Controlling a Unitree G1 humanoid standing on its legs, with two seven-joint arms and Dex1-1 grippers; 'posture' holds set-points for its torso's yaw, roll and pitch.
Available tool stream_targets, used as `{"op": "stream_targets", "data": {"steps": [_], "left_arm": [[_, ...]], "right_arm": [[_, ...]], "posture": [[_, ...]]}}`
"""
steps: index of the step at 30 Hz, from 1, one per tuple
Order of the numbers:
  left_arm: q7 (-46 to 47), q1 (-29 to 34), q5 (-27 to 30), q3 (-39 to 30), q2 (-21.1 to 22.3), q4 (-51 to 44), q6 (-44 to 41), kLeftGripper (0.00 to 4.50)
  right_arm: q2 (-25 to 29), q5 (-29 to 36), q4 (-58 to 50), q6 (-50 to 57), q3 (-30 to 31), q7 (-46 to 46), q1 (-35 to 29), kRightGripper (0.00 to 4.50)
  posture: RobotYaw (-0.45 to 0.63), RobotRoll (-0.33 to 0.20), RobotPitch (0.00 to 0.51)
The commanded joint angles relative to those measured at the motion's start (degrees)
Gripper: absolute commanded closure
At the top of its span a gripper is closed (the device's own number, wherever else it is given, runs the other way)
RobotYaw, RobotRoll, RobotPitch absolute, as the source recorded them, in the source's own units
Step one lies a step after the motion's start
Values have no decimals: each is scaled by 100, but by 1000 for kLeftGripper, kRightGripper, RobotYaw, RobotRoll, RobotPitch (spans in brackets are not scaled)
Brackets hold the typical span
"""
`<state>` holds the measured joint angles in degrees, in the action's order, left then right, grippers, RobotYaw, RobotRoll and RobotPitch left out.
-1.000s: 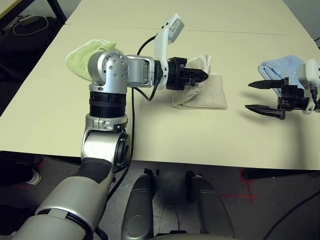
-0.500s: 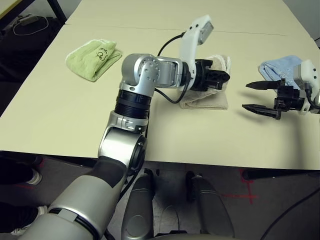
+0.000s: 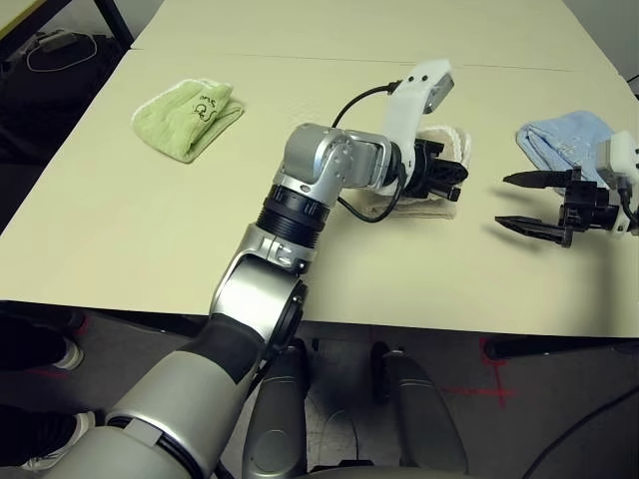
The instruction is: Fold the towel and set it aside.
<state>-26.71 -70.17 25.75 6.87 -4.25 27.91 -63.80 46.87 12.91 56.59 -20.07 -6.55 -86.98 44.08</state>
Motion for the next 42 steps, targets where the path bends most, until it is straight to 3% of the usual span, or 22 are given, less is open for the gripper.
{"op": "stream_targets", "data": {"steps": [1, 7, 10, 20, 27, 32, 42], "left_arm": [[73, 114, -224, 118, -207, 228, 225, 4486], [234, 95, -622, 122, -326, 724, 784, 4486], [281, 59, -775, 101, -347, 910, 1007, 3861], [-36, -90, -707, -16, -211, 560, 749, 77], [-444, -290, -173, -276, 88, -461, -301, 30], [-1283, -411, 262, -221, 726, -1109, -435, 30], [-2639, 813, -307, 128, 2308, -1274, 1924, 30]], "right_arm": [[105, -37, 122, -91, -57, -18, -24, 0], [74, -33, 49, -69, -51, -10, -36, 0], [70, -18, -40, -26, -46, -19, -56, 0], [67, -124, 91, -15, 9, 46, 102, 0], [5, -256, 380, -104, 38, 88, 310, 0], [-134, -159, 486, 57, -82, 139, 457, 0], [-358, 234, 217, 746, -372, 321, 527, 0]], "posture": [[31, 0, 210], [26, 0, 209], [25, 0, 212], [43, 0, 213], [52, 0, 211], [60, 0, 210], [48, 0, 209]]}}
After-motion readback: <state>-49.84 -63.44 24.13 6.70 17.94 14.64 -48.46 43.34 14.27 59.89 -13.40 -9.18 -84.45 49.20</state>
